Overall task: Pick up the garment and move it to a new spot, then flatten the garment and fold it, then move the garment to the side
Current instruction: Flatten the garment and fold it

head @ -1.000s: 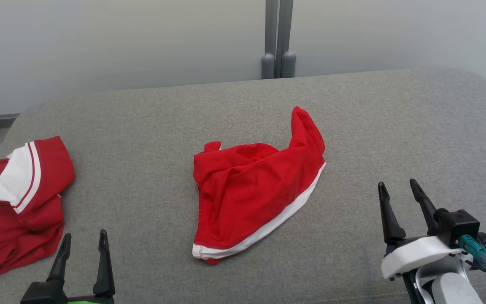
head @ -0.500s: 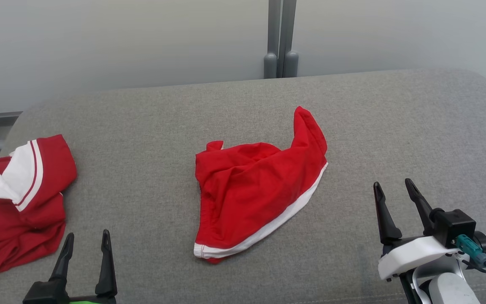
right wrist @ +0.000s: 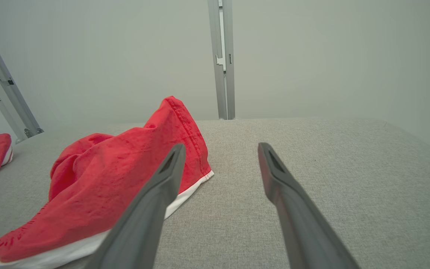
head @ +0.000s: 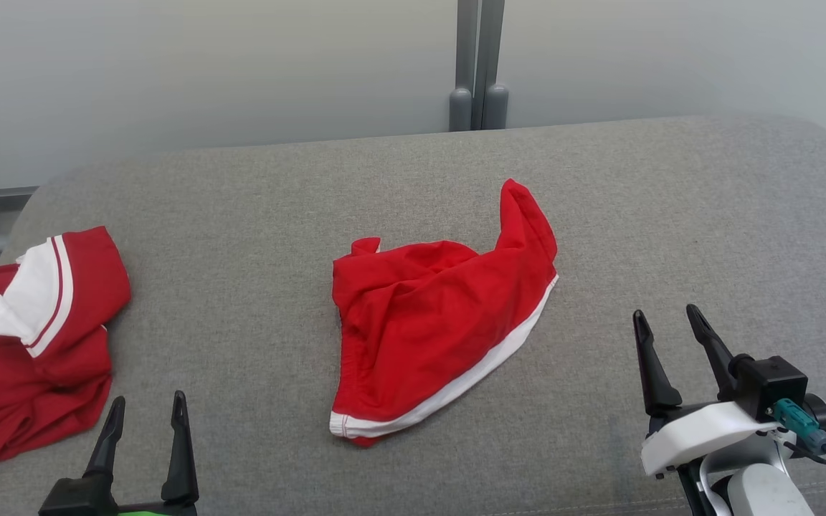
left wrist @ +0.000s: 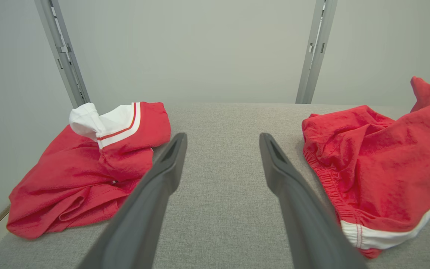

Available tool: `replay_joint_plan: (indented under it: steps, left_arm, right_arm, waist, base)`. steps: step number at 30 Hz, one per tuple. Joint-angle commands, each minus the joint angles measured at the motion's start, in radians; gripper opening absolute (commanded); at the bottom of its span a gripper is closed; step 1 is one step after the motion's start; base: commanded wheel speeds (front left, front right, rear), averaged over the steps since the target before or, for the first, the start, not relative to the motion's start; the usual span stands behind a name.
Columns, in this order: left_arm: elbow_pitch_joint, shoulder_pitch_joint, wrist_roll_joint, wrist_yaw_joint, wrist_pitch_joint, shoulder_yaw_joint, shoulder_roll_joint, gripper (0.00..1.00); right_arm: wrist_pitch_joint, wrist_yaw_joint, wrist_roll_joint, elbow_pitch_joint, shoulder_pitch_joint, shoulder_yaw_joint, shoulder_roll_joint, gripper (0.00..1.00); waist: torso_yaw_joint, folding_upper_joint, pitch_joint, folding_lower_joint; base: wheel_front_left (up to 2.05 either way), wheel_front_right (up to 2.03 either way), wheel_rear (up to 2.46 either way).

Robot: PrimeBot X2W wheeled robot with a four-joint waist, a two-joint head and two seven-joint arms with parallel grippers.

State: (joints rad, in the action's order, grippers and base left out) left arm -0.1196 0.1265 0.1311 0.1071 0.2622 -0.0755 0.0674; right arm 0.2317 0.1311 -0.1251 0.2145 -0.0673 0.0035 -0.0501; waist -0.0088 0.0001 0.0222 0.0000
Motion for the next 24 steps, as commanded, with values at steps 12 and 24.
replay_joint_plan:
  steps: [12, 24]
  left_arm:
    - [0.000, 0.000, -0.005, 0.005, 0.002, -0.008, -0.004, 1.00]
    - [-0.047, -0.027, 0.030, 0.016, 0.002, 0.055, -0.009, 1.00]
  right_arm:
    - [0.006, -0.001, -0.001, 0.006, -0.002, -0.002, -0.001, 1.00]
    - [-0.006, -0.001, 0.017, 0.054, -0.064, 0.014, -0.017, 1.00]
  waist:
    - [-0.002, -0.0001, 0.001, 0.0000]
    - [-0.008, -0.0001, -0.017, 0.0000]
  base:
    - [0.00, 0.00, 0.00]
    - [0.00, 0.00, 0.00]
